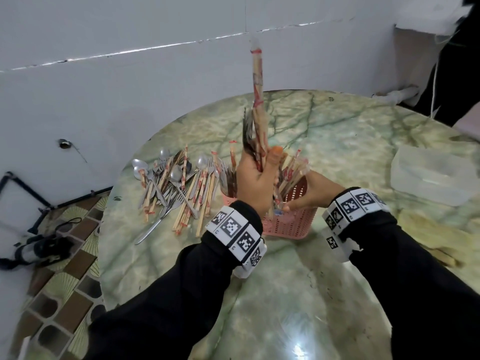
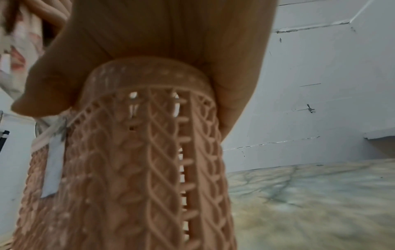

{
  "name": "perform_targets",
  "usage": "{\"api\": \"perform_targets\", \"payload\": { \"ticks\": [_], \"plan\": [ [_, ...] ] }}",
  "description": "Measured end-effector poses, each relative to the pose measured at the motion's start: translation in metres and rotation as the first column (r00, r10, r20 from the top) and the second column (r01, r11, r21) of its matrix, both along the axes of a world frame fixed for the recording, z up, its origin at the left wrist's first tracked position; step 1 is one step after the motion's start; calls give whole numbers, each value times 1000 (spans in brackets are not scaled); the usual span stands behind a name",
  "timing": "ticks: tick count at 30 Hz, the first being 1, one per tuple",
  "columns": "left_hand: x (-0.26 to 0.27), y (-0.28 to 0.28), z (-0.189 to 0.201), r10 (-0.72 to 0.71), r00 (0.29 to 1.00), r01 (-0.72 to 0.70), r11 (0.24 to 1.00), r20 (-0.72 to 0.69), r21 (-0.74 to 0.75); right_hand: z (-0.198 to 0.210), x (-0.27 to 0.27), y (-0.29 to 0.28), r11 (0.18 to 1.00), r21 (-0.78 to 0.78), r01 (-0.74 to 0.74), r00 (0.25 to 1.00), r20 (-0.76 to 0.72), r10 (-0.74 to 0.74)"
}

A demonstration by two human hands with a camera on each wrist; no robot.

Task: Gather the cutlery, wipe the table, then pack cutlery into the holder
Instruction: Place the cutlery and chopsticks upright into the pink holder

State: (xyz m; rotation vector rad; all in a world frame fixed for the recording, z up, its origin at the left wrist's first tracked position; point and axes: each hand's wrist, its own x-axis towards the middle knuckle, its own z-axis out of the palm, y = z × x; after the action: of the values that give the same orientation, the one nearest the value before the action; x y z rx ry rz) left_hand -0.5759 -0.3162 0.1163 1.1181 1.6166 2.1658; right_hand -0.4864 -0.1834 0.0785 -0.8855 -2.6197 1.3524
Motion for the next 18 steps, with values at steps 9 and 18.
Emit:
{"api": "perform_targets", "payload": {
  "ticks": [9,18],
  "plan": [
    [-10,23,-6,126,990,-128,991,-58,-30,-3,3,1,1000,10,-15,1000,-1,15],
    [-13,30,1,60,996,-63,997,59,52,-5,9,-7,996,50,67,993,-103,-62]
  ]
}}
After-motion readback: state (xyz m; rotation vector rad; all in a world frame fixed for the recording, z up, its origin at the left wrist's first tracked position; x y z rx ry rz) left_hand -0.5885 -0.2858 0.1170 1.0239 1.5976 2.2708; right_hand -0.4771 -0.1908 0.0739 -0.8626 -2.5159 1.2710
